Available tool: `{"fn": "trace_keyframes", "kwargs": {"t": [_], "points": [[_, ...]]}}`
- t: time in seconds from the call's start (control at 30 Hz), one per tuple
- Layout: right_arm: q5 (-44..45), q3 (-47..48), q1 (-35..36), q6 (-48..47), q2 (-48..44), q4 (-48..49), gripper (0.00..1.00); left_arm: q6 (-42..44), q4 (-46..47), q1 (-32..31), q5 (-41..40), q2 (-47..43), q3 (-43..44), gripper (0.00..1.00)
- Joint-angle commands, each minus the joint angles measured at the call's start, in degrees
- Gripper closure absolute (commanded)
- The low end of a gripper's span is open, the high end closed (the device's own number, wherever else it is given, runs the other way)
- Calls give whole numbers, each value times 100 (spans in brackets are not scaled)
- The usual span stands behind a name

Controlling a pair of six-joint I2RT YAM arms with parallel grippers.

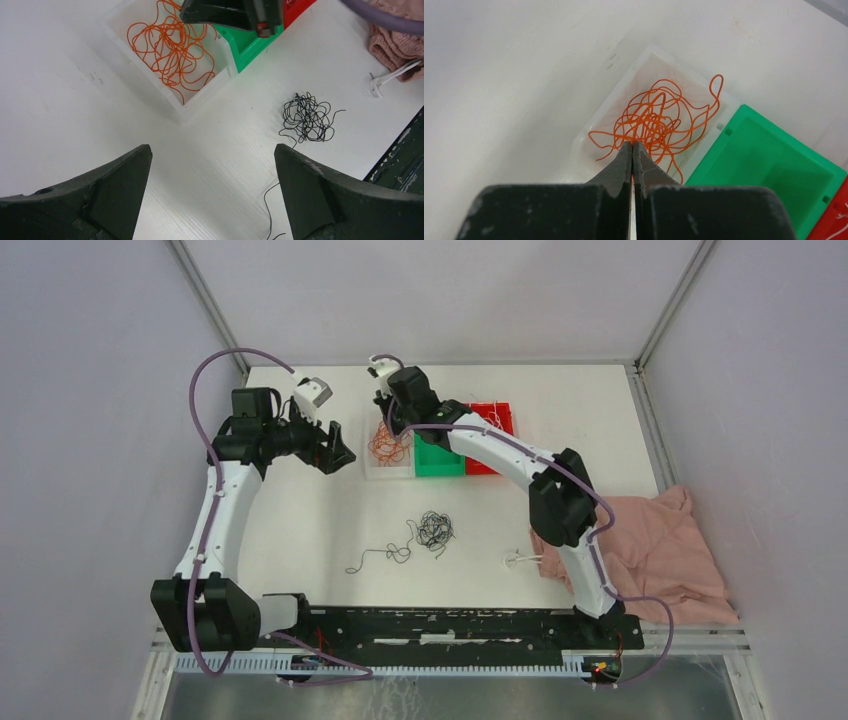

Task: Untangle the cables
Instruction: Place the cable in the bin.

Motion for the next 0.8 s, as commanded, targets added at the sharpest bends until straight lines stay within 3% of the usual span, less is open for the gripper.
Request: {"fn": "trace_keyframes", "kwargs": {"t": [0.0,0.27,0.4,0.5,0.63,0.77], "points": [[243,910,-76,-198,590,143,100,-259,216,33,188,-126,103,0],[356,1385,-78,-230,1530,7,97,-235,214,30,358,-87,129,1],[281,1334,-78,-168,1499,-85,68,-203,204,32,374,-26,129,1],[173,1147,-78,-148,1059,49,53,-96,98,40,476,-3,153,1],[-73,820,-78,-98,298,228,39,161,-211,40,714,26,244,1],[-515,58,-78,12,-595,370,31,1262,-1040,26,1113,48,192,0]]}}
